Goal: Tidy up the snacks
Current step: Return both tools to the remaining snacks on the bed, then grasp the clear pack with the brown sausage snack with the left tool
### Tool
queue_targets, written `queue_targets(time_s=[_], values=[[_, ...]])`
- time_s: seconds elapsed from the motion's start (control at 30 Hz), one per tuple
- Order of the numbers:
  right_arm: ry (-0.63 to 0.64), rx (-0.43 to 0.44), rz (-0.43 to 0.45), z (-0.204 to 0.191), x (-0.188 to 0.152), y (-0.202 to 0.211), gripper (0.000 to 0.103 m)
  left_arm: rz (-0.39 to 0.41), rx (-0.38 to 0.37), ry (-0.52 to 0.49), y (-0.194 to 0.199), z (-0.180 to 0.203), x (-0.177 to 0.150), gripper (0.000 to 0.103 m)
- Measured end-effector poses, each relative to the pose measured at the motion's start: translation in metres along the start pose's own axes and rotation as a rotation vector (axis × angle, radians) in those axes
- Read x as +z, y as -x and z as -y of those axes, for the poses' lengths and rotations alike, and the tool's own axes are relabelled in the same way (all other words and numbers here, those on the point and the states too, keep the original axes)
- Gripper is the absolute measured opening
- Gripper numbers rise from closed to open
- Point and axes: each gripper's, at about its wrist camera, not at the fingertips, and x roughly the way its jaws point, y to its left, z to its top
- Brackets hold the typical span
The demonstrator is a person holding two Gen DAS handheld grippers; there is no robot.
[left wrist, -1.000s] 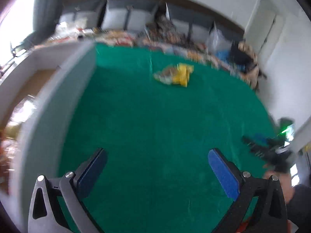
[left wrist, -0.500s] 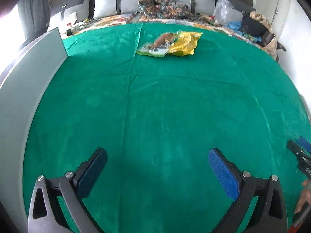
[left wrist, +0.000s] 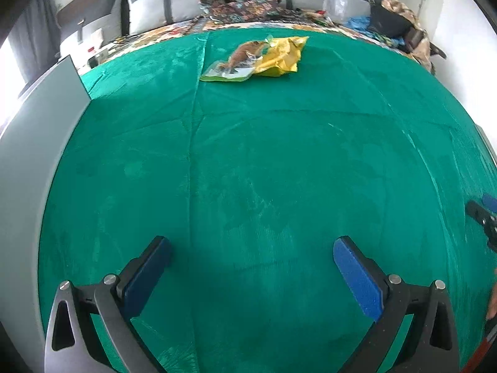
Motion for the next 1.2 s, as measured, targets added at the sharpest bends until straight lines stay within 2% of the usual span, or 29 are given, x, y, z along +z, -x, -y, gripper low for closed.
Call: queue_targets(time_s=[0.07,0.17,0.23,0.4,0.6,0.73,0.77,0.83,0.87,0.9,0.93,0.97,1.07,1.2], values=[[0.0,0.0,0.0,0.001,0.0,0.0,0.085,-0.014,-0.012,-0.019,-0.001,-0.001,0.002,0.103],[0.0,0.0,0.0,0.0,0.0,0.0,0.085,-0.095,-0.038,-0.069,-0.007,-0.004,0.024,0.102],[0.0,0.0,0.0,0.0,0.0,0.0,0.085,-0.073,-0.063,-0.085,-0.004,-0.01,0.045,0.102],[0.0,0.0,0.001,-0.001,0.0,0.0,0.085,0.022,-0.135,-0.078,0.001,-0.034,0.123,0.102],[0.0,-0.001,0.001,0.0,0.0,0.0,0.085,0.027,-0.072,-0.153,-0.04,-0.03,0.195,0.102],[0.0,-0.001,0.001,0.001,-0.001,0.0,0.085,0.035,-0.093,-0.116,-0.068,-0.026,0.226,0.099],[0.0,-0.001,0.001,0.0,0.0,0.0,0.085,0.024,-0.092,-0.101,-0.077,-0.026,0.23,0.095],[0.0,-0.002,0.001,-0.001,0.0,0.0,0.085,-0.019,-0.1,-0.082,-0.098,-0.029,0.233,0.085],[0.0,-0.002,0.001,-0.001,0.0,0.0,0.085,-0.044,-0.107,-0.08,-0.107,-0.029,0.232,0.074],[0.0,-0.001,0.001,-0.001,0.0,0.0,0.085,-0.052,-0.131,-0.075,-0.111,-0.03,0.23,0.059],[0.0,-0.001,0.001,-0.001,0.0,0.0,0.085,-0.035,-0.145,-0.061,-0.11,-0.033,0.228,0.058],[0.0,-0.001,0.001,-0.001,-0.001,0.0,0.085,-0.026,-0.139,-0.048,-0.11,-0.036,0.226,0.05],[0.0,-0.002,0.001,-0.001,0.0,0.0,0.085,-0.008,-0.125,-0.034,-0.102,-0.044,0.207,0.049],[0.0,-0.002,0.001,-0.002,-0.001,0.0,0.085,-0.018,-0.064,0.132,-0.07,-0.068,0.153,0.048]])
